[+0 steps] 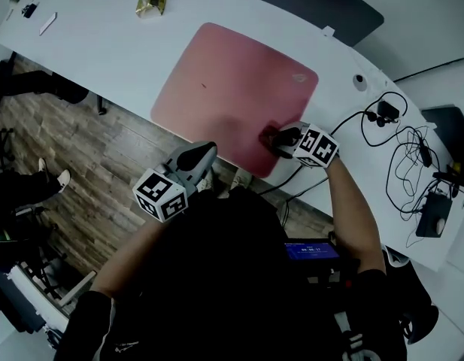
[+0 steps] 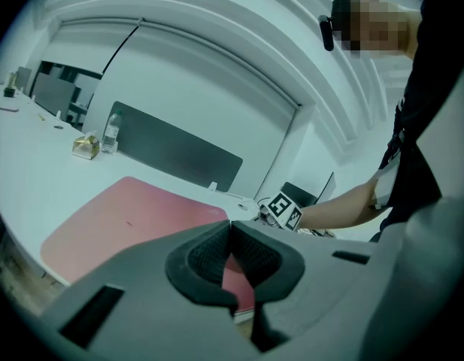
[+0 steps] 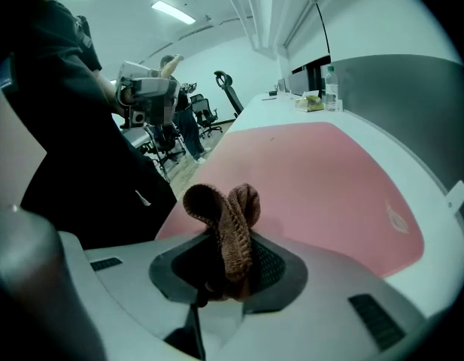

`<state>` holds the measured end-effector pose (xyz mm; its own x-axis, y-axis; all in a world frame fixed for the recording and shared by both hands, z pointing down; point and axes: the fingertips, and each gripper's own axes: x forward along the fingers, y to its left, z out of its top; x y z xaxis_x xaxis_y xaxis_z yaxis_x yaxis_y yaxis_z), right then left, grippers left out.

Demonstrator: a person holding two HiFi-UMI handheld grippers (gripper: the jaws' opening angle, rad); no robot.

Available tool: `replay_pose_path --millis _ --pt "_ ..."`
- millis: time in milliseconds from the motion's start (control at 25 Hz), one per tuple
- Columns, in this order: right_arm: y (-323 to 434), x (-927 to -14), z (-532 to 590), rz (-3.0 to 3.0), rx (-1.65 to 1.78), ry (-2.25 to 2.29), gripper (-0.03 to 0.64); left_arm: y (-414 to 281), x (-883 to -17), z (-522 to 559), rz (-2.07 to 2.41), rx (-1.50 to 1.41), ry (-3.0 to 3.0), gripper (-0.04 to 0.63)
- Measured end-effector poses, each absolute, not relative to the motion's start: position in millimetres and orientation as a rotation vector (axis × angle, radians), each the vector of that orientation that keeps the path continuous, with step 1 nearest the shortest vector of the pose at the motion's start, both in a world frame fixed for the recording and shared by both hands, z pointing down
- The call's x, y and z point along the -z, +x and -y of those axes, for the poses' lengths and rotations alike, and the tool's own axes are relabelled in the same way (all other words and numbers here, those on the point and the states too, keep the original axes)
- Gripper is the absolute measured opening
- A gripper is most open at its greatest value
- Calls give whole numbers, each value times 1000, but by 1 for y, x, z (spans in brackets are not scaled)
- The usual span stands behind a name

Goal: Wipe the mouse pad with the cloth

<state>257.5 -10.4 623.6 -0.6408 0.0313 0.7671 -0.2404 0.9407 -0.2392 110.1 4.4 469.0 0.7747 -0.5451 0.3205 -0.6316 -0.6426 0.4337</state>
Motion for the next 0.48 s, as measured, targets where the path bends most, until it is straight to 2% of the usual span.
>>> replay_pose_path --millis 480 --pt "306 -621 111 2199 -190 394 112 122 -474 -5 962 -253 2403 9"
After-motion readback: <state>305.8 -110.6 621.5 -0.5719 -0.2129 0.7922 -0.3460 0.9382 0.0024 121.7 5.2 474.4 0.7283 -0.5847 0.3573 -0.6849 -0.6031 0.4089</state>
